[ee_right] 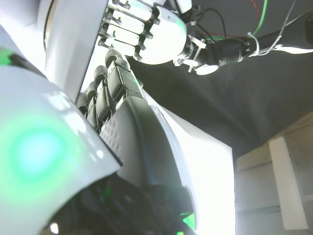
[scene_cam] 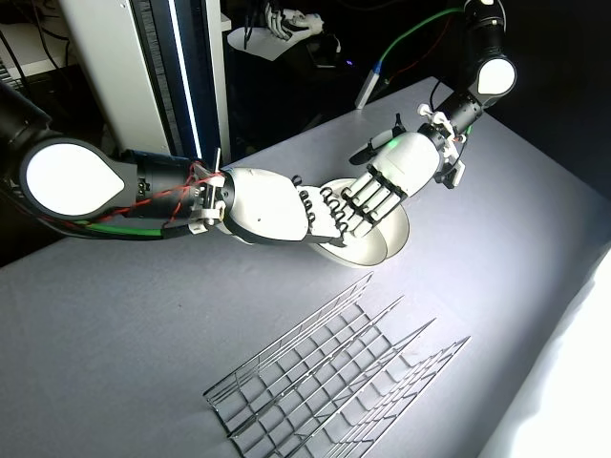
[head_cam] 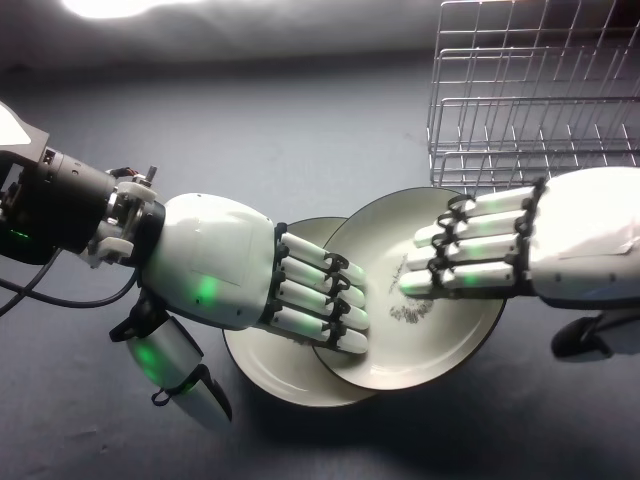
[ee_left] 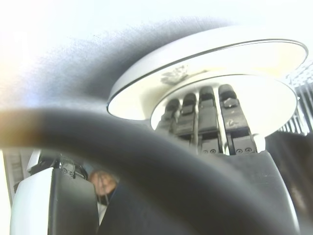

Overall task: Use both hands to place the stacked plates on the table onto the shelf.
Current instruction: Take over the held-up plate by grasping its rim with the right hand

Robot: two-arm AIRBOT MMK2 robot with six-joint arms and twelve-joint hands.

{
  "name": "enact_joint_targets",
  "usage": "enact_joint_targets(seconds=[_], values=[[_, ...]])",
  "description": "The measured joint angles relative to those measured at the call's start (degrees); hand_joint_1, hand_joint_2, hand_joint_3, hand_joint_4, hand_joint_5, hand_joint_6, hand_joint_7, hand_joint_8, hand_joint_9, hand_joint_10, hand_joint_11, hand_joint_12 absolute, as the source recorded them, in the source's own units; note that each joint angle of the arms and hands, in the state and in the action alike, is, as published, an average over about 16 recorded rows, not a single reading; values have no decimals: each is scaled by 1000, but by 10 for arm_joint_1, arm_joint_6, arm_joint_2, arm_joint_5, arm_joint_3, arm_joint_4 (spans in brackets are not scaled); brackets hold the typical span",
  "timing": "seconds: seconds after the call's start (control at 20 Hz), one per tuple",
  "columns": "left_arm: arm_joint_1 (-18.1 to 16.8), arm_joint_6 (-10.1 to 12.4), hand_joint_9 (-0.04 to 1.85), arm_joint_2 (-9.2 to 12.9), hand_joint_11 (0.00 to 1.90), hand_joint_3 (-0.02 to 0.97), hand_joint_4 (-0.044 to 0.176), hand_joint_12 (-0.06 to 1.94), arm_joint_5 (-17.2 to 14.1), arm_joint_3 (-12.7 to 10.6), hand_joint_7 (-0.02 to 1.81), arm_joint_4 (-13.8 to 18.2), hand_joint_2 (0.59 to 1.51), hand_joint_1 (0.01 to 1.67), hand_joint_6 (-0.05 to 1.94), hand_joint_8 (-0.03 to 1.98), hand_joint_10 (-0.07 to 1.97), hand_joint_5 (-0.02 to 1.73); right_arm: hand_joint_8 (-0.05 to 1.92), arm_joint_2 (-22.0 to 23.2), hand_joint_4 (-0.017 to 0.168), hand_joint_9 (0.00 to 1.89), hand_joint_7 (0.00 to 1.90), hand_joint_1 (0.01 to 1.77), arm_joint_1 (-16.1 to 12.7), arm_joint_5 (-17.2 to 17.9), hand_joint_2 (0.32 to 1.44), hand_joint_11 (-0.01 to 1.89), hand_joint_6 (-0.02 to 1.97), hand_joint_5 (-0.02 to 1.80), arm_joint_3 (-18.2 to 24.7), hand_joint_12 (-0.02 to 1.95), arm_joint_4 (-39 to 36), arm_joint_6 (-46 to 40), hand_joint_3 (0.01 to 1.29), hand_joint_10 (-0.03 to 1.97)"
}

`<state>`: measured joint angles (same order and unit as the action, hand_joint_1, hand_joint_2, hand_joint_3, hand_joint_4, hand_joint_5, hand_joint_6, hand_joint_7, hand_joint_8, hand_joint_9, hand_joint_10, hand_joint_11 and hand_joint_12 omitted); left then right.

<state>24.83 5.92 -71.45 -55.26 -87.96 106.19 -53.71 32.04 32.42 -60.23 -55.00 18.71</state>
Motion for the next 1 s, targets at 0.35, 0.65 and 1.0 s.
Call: enact_joint_targets(seconds=[0.35,0.65,1.0], values=[[-2,0,12,-1,15,21,-9,-9,-2,-3,-13,1,1131,13,-31,-24,2,-12,27,-42,2,28,19,1107,3,-2,1066,12,7,28,-31,453,-2,2,22,9],[-3,0,13,-2,15,22,-9,-8,-3,-4,-13,3,1131,13,-32,-24,5,-13,24,-69,3,138,183,1113,5,3,1100,46,48,182,-51,824,2,4,22,160],[-11,13,17,0,15,22,-4,-10,-10,-9,-8,5,1133,13,-32,-13,8,-13,195,-85,1,431,522,1173,3,22,1091,309,352,489,-64,1216,7,8,20,511]])
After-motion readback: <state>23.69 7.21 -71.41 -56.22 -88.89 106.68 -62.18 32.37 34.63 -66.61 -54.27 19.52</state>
